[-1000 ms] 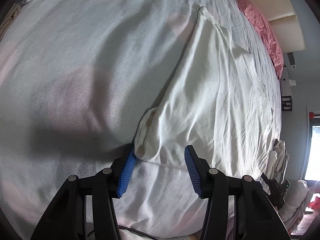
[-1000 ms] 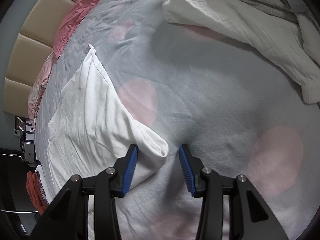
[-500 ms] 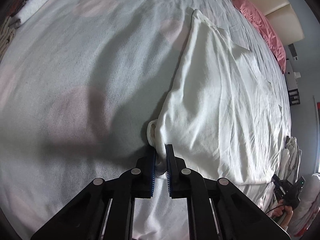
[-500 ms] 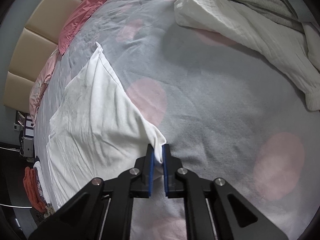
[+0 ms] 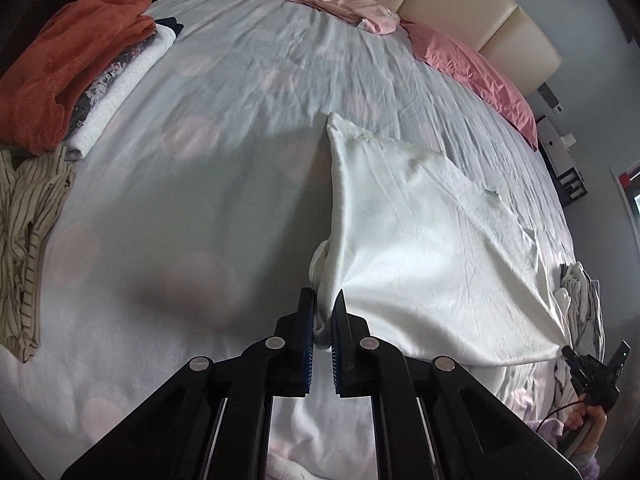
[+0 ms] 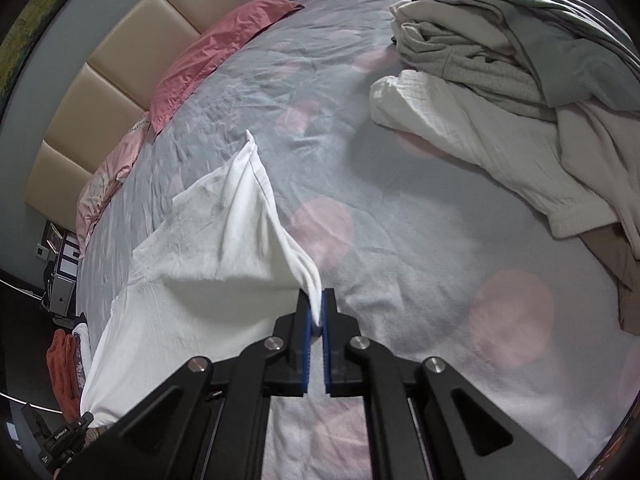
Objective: Fold clothes
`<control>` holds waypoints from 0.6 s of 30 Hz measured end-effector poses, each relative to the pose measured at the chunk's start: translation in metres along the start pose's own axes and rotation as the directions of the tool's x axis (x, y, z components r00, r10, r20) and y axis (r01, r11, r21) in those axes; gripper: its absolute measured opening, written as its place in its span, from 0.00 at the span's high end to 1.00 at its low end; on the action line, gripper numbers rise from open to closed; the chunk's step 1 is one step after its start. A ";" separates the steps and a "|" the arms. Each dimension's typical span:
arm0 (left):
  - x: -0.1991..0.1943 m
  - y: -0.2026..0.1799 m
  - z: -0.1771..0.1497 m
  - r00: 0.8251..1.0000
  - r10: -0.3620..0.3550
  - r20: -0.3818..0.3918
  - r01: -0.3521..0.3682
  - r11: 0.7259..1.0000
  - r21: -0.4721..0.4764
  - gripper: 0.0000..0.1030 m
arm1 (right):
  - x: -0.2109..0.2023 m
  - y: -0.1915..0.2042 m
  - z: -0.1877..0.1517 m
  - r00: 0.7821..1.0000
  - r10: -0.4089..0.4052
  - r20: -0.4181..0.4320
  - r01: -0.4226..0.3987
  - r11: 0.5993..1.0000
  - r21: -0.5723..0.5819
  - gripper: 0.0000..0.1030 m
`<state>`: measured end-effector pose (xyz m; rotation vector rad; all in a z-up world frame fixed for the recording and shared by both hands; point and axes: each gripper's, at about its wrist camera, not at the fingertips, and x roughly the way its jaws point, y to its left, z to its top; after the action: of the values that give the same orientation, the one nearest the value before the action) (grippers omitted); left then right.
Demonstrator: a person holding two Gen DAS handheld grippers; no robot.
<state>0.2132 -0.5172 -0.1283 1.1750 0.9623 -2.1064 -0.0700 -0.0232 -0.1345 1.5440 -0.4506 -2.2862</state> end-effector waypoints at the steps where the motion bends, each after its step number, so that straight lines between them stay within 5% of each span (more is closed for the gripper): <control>1: -0.025 0.014 -0.014 1.000 0.002 -0.008 -0.002 1.000 0.003 0.93 | -0.005 -0.001 -0.002 1.000 -0.004 0.007 0.004 1.000 0.010 0.96; 3: -0.057 0.035 -0.035 0.999 0.006 -0.043 -0.007 1.000 -0.003 0.93 | -0.015 -0.008 -0.010 1.000 -0.014 0.003 0.014 0.999 0.042 0.96; 8: -0.066 0.061 -0.046 0.992 0.045 -0.116 -0.048 0.999 -0.025 0.93 | -0.024 -0.026 -0.028 0.999 -0.013 -0.052 0.019 0.993 0.117 0.96; 18: -0.017 0.083 -0.050 0.959 0.119 -0.256 -0.142 0.987 -0.074 0.92 | 0.005 -0.028 -0.036 0.981 -0.119 -0.156 0.135 0.986 0.097 0.95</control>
<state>0.3059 -0.5254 -0.1586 1.4417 1.0499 -1.8205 -0.0409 -0.0027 -0.1642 1.8320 -0.4528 -2.2498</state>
